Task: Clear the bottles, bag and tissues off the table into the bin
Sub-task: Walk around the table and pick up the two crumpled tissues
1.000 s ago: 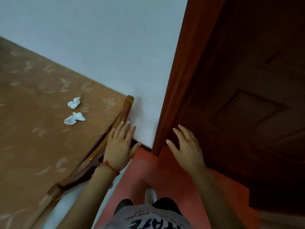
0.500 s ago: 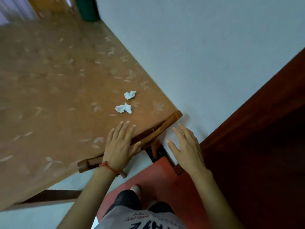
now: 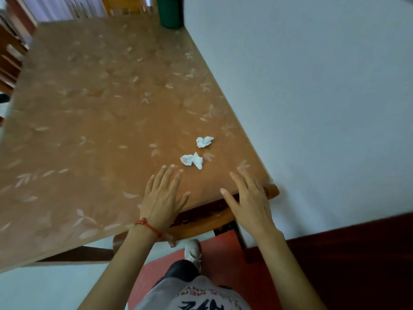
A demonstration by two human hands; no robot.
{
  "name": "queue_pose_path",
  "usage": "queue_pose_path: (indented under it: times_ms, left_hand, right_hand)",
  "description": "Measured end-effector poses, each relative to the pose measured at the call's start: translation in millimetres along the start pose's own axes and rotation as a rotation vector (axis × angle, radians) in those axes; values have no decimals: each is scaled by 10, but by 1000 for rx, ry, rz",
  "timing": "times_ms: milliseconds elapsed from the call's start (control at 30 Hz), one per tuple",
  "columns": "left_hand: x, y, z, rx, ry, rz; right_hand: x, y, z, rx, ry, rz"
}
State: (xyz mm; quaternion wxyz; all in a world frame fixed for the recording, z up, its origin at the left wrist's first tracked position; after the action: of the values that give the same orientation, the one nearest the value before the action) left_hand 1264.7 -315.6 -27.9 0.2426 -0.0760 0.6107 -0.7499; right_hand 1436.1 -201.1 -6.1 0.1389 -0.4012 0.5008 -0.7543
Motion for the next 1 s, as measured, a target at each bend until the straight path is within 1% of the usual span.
queue_pose_path:
  times_ms: [100,167,267,367,500,600,700,900,1000]
  left_hand:
    - [42,-12,-229,-10,7,40]
    - [77,-15,-374,9,9,108]
    - [121,3,-563,14,-22,291]
    - [149,32,-743,64,-59,499]
    - [139,36,-901,100,-123,595]
    - [79,14,-1001,80,-161,676]
    - [-12,-17,-1097,47,-246,814]
    - [-60,164,-1399,76,-484,1017]
    - [-80,301,-1524,98,-528,1125]
  right_hand:
    - [-45,-52,-230,25,9,-4]
    - [-75,-79,-380,43,26,-6]
    - [-107,-98,-572,67,56,-42]
    - [-138,-89,-733,107,81,-54]
    - [-199,-84,-913,164,86,-15]
    - [-259,-97,-1063,215,86,12]
    - [-306,-111,-1214,253,46,57]
    - [-422,-168,-1403,304,-2,109]
    - [-469,-191,-1454,314,-4,93]
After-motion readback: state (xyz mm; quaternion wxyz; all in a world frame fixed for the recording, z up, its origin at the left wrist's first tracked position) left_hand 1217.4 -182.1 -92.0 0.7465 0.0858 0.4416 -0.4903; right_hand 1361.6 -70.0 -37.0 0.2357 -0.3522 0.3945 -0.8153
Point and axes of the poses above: each hand's wrist, its own z-axis away from the middle knuckle, its own y-axis out of the palm, x = y × z, the point moved 2 cm from there along -z, towards the middle knuckle, and after that the axes turned 15 degrees about x, right-handed, at the moved point
